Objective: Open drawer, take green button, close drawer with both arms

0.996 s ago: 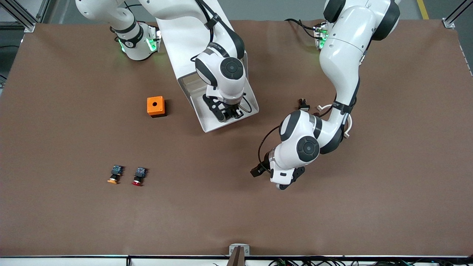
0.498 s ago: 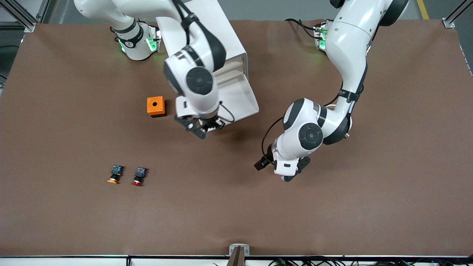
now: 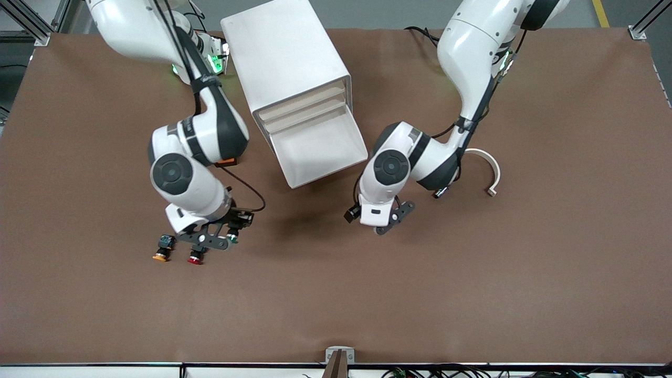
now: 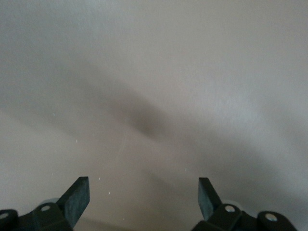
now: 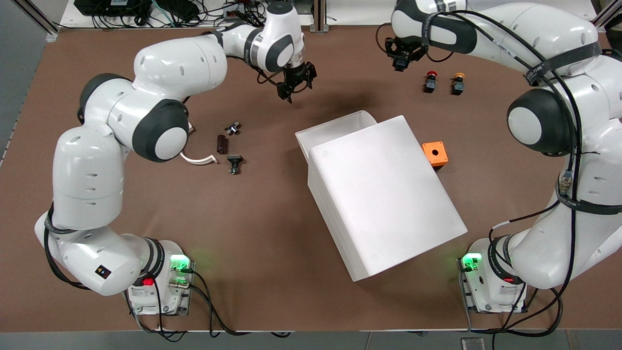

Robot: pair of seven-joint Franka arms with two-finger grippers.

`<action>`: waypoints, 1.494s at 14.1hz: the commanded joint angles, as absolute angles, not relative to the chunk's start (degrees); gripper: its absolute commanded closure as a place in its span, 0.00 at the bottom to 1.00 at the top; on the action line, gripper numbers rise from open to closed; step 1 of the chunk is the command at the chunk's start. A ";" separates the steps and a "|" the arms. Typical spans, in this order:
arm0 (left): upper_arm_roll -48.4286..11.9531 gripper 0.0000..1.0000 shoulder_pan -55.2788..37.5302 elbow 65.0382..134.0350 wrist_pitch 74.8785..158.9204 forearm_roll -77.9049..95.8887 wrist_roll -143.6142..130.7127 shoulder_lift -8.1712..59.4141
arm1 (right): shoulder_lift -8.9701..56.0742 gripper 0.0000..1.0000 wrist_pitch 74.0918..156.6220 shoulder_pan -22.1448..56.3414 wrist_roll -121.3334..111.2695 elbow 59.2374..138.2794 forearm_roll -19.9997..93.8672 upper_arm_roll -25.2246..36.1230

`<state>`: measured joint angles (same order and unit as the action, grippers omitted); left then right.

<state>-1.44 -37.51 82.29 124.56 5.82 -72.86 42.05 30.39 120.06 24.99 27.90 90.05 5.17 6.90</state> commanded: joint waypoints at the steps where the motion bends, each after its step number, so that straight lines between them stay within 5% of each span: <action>1: -1.05 0.01 -39.28 83.85 125.51 3.78 -74.18 41.31 | 33.03 1.00 127.33 21.19 22.86 93.07 6.59 5.71; 9: -1.14 0.01 -44.82 84.38 125.24 4.48 -73.56 41.57 | 41.30 1.00 135.17 22.06 22.76 92.55 10.90 5.62; 19: -1.58 0.01 -50.97 84.46 125.24 4.66 -73.48 42.98 | 43.95 0.99 135.79 21.97 22.85 91.06 10.20 5.71; 20: -1.58 0.01 -51.59 84.55 125.24 4.66 -73.48 42.98 | 43.95 0.85 135.79 21.97 22.85 90.62 10.11 5.71; 21: -1.58 0.01 -52.37 84.46 125.24 4.66 -73.48 42.98 | 43.95 0.31 135.70 21.89 22.85 90.18 10.02 5.71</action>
<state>-1.70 -51.06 84.27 124.59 5.10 -73.32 42.99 42.98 135.83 22.07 23.52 92.23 9.38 5.67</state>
